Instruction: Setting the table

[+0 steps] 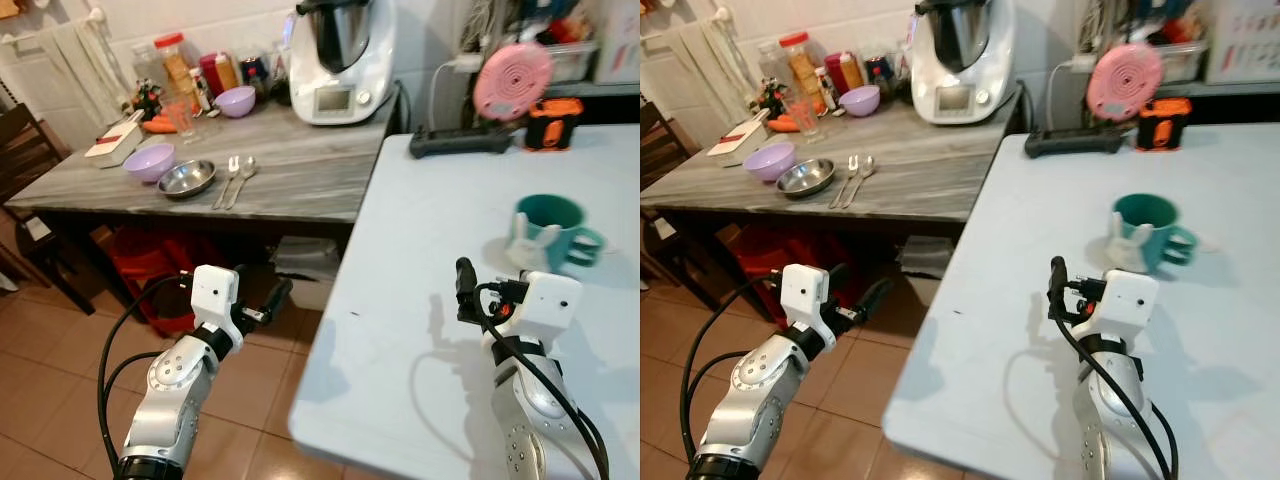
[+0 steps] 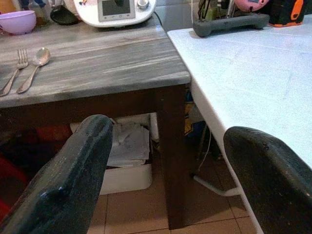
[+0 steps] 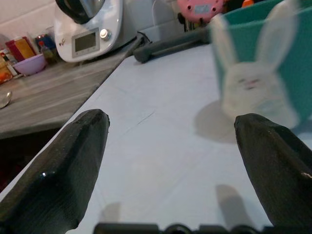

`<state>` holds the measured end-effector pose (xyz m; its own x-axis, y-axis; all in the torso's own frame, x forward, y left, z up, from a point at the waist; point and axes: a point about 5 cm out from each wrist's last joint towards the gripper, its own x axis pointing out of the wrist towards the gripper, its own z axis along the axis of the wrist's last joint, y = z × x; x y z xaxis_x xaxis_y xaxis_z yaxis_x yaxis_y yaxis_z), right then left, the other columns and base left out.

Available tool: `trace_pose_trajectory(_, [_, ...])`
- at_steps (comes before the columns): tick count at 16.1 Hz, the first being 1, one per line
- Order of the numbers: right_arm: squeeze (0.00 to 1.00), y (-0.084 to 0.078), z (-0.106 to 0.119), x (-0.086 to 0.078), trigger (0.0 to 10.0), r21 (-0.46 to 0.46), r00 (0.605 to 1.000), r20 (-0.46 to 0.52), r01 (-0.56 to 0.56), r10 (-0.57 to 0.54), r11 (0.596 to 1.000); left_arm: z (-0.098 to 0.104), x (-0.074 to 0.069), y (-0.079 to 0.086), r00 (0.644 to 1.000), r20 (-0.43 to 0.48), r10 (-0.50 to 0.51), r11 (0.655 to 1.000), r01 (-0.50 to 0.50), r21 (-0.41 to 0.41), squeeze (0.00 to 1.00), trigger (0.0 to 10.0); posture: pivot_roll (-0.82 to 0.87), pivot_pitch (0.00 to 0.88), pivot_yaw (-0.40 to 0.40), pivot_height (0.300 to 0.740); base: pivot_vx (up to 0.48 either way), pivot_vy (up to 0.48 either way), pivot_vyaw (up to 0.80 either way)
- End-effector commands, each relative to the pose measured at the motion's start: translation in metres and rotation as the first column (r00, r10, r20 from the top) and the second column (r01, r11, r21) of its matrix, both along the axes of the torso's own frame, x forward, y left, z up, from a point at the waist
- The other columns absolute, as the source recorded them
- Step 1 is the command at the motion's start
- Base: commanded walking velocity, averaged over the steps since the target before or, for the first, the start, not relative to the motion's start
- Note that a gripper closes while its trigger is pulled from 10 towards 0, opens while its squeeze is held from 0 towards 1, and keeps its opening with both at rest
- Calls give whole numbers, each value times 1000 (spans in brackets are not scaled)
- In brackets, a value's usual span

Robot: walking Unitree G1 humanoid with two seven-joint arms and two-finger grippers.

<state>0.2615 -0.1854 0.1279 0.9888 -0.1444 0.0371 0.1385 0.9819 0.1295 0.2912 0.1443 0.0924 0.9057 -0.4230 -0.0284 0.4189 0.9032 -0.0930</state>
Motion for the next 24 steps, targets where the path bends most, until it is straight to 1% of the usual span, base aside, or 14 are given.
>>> trace_pose_trajectory(1, [0, 7, -2, 2, 10000, 18, 1000, -4, -18, 18, 1000, 3, 0, 9, 1000, 6, 23, 1000, -23, 16, 0, 10000, -132, 0, 183, 740, 251, 386, 0])
trace_pose_trajectory(2, [0, 7, -4, 2, 10000, 18, 1000, -7, -15, 15, 1000, 2, -1, 10, 1000, 1, 19, 999, -19, 26, 0, 10000, -131, 0, 185, 740, 0, 371, 0])
trace_pose_trajectory(5, [0, 9, -5, 1, 10000, 22, 1000, -7, -17, 17, 1000, 2, -1, 8, 1000, -1, 17, 1000, -17, 14, 0, 10000, -128, 0, 186, 740, 0, 354, 0])
trace_pose_trajectory(8, [0, 8, -6, 2, 10000, 21, 1000, -8, -19, 19, 1000, 1, -2, 8, 999, -17, 34, 999, -34, 12, 0, 10000, -128, 0, 181, 740, 0, 0, 0])
trace_pose_trajectory(10, [0, 7, -5, 1, 10000, 17, 1000, -7, -22, 22, 1000, -3, -4, 7, 998, -44, 34, 999, -35, -19, 0, 10000, -130, 0, 175, 740, 0, 0, 0])
trace_pose_trajectory(13, [0, 6, -5, 1, 10000, 13, 1000, -7, -23, 23, 1000, -3, -4, 5, 998, -57, 36, 999, -38, -27, 0, 10000, -133, 0, 171, 740, 0, 0, 0])
trace_pose_trajectory(15, [0, 7, -4, 2, 10000, 13, 1000, -5, -26, 26, 1000, -3, -4, 5, 998, -49, 28, 1000, -28, -5, 0, 10000, -133, 0, 167, 740, 0, 0, 0])
trace_pose_trajectory(17, [0, 7, -5, 2, 10000, 12, 1000, -7, -29, 29, 1000, -3, -4, 4, 998, -55, 31, 999, -32, -18, 0, 10000, -130, 0, 162, 740, 0, 0, 0])
trace_pose_trajectory(24, [0, 7, -6, 2, 10000, 13, 999, -13, -34, 34, 999, -8, -6, 5, 995, -80, 63, 998, -61, 19, 0, 10000, -128, 0, 164, 740, 0, 0, 0])
